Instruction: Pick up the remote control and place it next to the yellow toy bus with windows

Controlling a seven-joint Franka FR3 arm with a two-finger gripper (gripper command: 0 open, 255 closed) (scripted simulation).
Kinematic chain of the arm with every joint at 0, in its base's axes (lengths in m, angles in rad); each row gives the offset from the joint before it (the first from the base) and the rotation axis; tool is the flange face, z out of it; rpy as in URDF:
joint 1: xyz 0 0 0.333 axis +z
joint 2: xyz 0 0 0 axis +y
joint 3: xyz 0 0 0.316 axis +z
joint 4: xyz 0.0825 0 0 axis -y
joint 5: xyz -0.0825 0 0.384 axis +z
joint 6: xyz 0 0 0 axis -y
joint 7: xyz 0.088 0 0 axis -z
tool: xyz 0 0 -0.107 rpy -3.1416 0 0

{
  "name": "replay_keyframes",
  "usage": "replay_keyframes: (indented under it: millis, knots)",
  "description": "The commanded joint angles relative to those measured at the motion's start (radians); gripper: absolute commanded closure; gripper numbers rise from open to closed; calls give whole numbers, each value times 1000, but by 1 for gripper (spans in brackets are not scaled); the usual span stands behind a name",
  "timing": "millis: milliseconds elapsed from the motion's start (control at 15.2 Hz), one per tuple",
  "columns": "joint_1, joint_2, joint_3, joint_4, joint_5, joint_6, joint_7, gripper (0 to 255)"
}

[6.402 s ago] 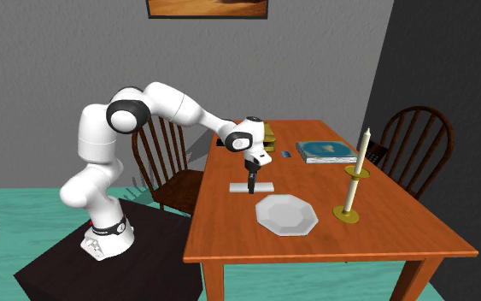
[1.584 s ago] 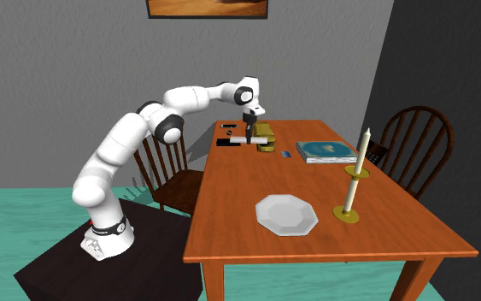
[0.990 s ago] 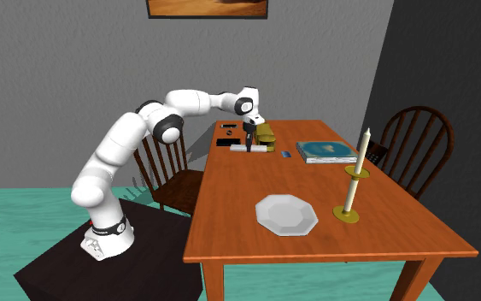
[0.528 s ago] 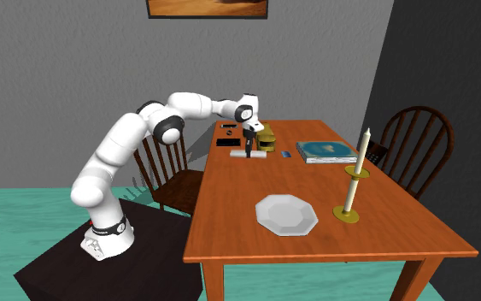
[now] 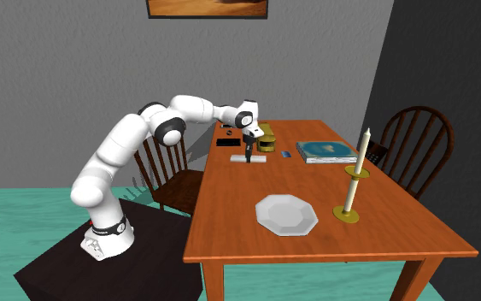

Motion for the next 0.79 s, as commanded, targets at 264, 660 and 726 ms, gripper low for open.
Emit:
replay_keyframes:
  millis: [264,660,726]
  knots:
    - [0,0,0,0,0,1,0,255]
    - [0,1,0,0,0,1,0,0]
    - [1,-9,3,18,4,-26,-3,0]
